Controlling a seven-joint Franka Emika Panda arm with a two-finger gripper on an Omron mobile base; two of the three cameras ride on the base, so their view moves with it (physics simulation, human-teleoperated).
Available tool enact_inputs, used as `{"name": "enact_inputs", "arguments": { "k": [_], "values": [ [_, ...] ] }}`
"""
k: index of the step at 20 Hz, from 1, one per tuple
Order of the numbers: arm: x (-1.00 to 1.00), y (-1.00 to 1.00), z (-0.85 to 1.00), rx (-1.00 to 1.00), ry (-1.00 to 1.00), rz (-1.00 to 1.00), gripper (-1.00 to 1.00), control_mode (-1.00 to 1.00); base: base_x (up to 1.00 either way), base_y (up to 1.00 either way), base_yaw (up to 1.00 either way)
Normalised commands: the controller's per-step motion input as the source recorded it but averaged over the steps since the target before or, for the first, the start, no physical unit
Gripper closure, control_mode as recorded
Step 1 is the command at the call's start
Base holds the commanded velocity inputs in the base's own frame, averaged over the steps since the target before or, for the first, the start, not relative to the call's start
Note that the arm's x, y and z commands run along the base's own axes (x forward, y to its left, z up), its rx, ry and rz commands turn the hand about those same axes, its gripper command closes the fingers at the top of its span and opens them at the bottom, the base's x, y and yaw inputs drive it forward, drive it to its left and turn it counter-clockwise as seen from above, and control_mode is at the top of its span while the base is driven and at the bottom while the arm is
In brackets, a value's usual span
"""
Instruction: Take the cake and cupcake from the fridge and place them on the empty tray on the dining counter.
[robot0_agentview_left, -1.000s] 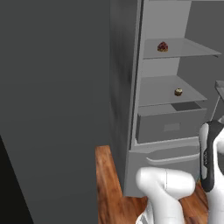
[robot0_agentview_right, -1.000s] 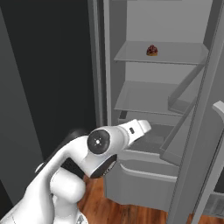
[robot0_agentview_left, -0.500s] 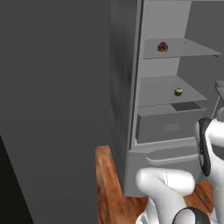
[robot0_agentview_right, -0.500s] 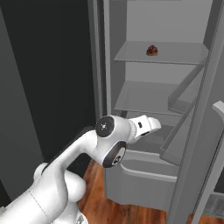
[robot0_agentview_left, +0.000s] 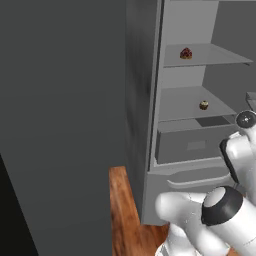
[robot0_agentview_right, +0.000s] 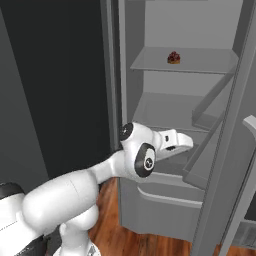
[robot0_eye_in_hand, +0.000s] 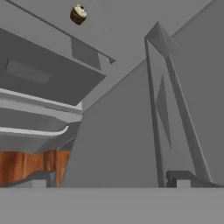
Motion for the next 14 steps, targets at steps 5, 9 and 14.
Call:
{"name": "enact_inputs", "arguments": {
  "k": [5,9,14],
  "values": [
    [0.29,-0.75,-0.09,0.0,0.07,-0.07,-1.0,-1.0,0.0,0.0,0.0],
    [0.33,-0.73,-0.12,0.0,0.07,0.0,-1.0,-1.0,0.0,0.0,0.0],
    [-0.15,-1.0,-0.26,0.02,0.01,0.0,-1.0,-1.0,0.0,0.0,0.0]
  ]
}}
